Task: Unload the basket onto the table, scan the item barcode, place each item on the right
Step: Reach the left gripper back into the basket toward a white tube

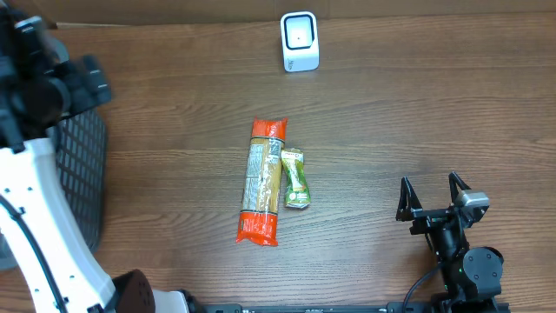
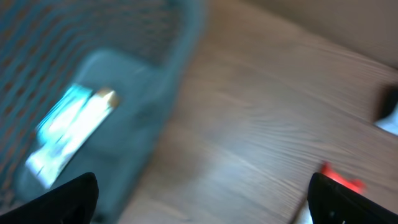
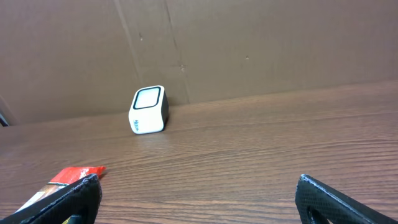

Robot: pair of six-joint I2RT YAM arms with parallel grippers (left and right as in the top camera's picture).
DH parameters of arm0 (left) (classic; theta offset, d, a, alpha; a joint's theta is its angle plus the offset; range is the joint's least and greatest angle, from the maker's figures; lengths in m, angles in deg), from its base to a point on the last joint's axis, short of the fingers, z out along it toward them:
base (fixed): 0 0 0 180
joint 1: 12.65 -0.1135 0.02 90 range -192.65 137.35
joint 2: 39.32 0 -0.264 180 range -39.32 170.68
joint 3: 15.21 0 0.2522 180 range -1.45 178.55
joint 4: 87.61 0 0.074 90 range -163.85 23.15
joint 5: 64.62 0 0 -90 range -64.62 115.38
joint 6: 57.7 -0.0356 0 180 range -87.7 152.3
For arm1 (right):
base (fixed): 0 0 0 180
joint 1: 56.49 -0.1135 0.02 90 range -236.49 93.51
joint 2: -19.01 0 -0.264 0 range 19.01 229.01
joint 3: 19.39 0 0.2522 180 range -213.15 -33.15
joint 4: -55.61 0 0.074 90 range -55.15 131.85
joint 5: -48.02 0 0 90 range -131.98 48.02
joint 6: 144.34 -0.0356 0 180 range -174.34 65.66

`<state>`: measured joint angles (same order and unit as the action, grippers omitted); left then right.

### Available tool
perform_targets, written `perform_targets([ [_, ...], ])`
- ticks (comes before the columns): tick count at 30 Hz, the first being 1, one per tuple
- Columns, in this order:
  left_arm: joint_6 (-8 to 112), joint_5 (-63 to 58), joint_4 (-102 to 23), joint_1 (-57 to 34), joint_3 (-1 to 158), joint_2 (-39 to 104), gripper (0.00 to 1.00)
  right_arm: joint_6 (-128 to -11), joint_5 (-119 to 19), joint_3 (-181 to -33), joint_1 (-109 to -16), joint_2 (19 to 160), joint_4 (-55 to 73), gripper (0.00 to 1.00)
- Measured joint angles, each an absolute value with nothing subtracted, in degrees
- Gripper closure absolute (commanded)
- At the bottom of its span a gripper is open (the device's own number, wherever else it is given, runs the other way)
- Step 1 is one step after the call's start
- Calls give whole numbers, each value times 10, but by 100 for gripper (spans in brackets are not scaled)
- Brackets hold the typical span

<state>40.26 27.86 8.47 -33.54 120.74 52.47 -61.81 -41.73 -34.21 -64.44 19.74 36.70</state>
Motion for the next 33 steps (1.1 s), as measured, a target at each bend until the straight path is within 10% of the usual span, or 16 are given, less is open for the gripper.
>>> perform_targets([
  [33,446,324,-128,-529,1041,557,3,-618,-417,-342,-644,197,367,0],
])
